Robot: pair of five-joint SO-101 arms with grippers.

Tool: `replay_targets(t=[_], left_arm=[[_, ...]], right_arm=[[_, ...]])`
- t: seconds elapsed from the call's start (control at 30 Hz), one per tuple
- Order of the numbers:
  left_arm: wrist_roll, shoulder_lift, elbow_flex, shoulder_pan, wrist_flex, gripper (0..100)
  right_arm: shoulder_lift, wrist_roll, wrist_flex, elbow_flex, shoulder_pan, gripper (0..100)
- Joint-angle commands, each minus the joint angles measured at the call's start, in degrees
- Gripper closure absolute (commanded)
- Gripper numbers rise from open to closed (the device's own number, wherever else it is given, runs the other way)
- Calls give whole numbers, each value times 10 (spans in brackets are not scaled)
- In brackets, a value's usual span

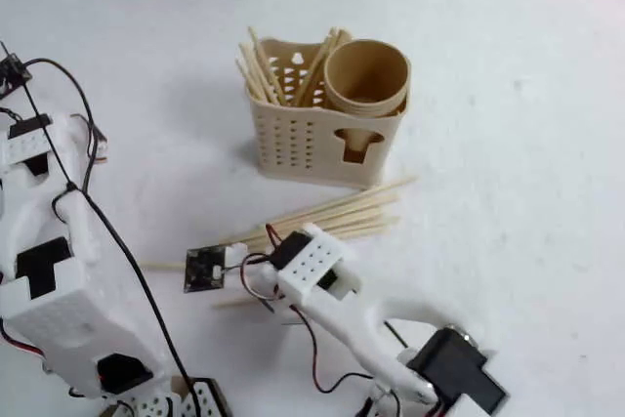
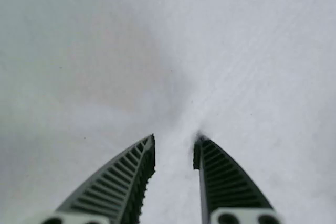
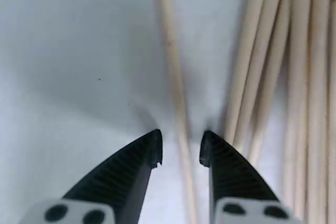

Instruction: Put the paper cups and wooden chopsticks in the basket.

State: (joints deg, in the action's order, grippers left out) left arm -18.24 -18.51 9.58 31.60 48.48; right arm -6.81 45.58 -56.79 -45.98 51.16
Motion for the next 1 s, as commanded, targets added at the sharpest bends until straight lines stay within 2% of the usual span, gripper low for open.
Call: replay_targets(t=[0.0, 0.17, 0.43, 0.6, 0.77, 0.97], left_arm=[[-4, 3, -25, -5, 0, 861], [-4, 3, -25, -5, -2, 861], [-4, 3, -25, -5, 1, 861], [-4, 2, -25, -5, -1, 861], [-4, 2, -25, -5, -2, 861], [-4, 2, -25, -7, -2, 861]], right_arm=[[20, 6, 12, 32, 0, 879], [29, -25, 12, 38, 0, 985], [7, -33, -10, 41, -11, 982], [-132, -64, -51, 40, -54, 982], [-302, -105, -116, 52, -58, 982], [-367, -139, -193, 214, -62, 982]])
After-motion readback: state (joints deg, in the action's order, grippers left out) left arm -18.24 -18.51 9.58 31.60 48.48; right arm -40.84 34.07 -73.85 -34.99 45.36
